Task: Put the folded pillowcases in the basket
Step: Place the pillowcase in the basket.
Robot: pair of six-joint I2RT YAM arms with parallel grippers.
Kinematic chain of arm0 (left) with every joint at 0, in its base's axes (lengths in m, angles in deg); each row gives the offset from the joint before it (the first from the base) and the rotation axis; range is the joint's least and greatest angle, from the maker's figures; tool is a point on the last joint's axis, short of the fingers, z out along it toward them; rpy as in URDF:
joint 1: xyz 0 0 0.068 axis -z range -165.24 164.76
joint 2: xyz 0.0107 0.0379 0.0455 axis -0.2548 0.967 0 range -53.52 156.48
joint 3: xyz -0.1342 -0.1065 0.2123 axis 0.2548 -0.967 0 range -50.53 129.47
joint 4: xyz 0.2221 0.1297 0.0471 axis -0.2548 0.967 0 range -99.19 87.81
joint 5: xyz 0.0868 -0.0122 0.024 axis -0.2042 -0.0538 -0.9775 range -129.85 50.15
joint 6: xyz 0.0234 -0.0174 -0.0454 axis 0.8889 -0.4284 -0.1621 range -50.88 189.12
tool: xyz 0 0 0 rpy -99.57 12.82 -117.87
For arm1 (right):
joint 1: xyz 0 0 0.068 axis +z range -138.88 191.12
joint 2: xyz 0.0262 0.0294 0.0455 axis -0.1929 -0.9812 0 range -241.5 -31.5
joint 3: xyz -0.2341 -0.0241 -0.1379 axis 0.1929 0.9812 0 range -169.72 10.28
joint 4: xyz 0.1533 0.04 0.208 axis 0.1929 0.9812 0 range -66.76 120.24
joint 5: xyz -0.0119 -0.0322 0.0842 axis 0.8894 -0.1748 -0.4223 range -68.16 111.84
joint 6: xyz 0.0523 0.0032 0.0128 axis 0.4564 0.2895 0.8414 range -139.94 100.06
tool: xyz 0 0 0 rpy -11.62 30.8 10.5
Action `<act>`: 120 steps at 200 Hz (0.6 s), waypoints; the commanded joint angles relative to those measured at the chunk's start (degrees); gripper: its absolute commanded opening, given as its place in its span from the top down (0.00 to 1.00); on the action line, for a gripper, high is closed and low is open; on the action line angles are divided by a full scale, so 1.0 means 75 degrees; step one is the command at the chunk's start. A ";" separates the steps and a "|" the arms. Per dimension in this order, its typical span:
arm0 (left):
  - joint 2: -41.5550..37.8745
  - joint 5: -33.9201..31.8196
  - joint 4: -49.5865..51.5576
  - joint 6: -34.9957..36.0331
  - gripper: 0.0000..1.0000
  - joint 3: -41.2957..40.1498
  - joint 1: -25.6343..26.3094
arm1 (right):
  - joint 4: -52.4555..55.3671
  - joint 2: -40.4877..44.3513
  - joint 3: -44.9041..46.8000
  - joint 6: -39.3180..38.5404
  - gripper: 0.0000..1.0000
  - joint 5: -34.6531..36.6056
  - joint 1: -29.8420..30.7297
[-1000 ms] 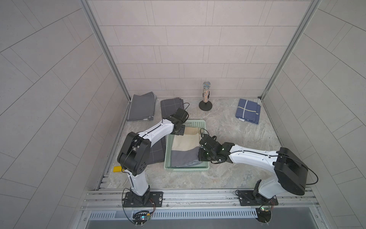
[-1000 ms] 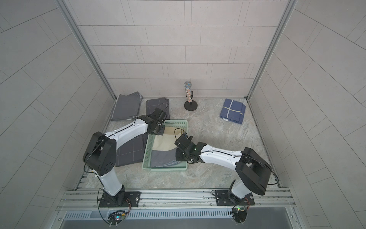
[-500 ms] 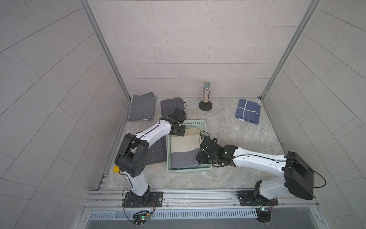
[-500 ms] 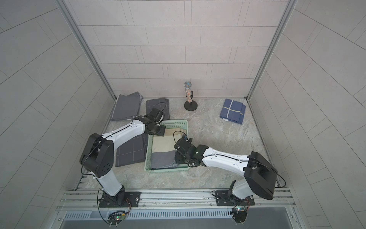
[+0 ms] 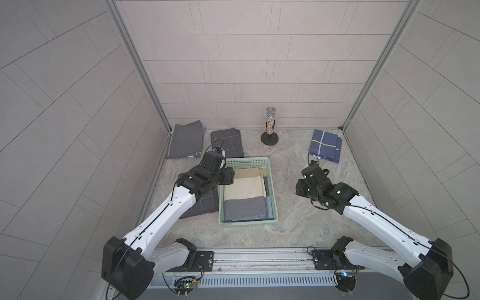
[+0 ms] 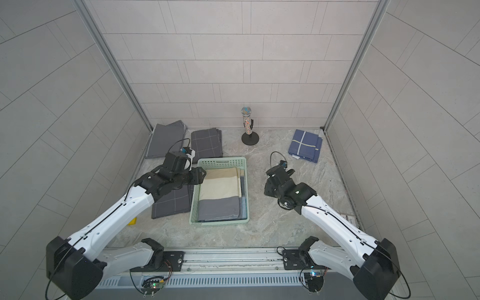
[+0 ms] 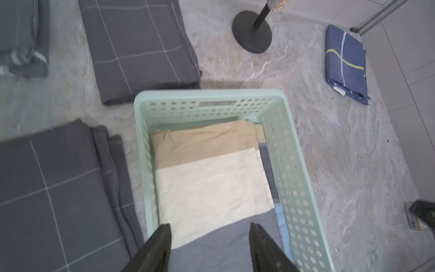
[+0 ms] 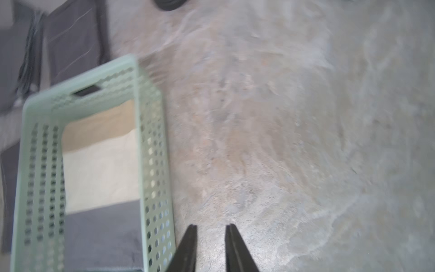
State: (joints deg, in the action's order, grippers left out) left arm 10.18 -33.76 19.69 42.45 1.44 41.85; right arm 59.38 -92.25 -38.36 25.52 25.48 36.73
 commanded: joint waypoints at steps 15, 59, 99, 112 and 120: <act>-0.0478 0.0267 -0.0502 -0.0904 0.54 -0.0877 0.0165 | -0.0233 -0.1518 -0.0812 -0.1218 1.00 -0.1270 -0.2756; 0.0320 -0.0856 0.0198 -0.0408 0.54 0.0073 0.0967 | -0.0286 -0.4604 -0.3191 -0.1172 1.00 -0.1845 -0.4410; 0.0714 -0.0337 -0.0154 -0.0381 0.52 0.0317 0.0984 | 0.0007 -0.7101 -0.5914 -0.0713 1.00 -0.1897 -0.4901; 0.0825 -0.0151 -0.0237 -0.0369 0.51 0.0359 0.0982 | 0.0213 -0.7972 -0.6960 -0.0694 1.00 -0.1910 -0.4915; 0.0871 -0.0035 -0.0295 -0.0369 0.51 0.0362 0.0982 | 0.0544 -0.8513 -0.7684 -0.0703 1.00 -0.1915 -0.4926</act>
State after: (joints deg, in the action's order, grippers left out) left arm 15.47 -36.19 18.91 38.78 2.55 49.26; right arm 57.98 -147.75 -84.32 19.29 11.49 -0.41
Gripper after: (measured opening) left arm 0.486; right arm 0.054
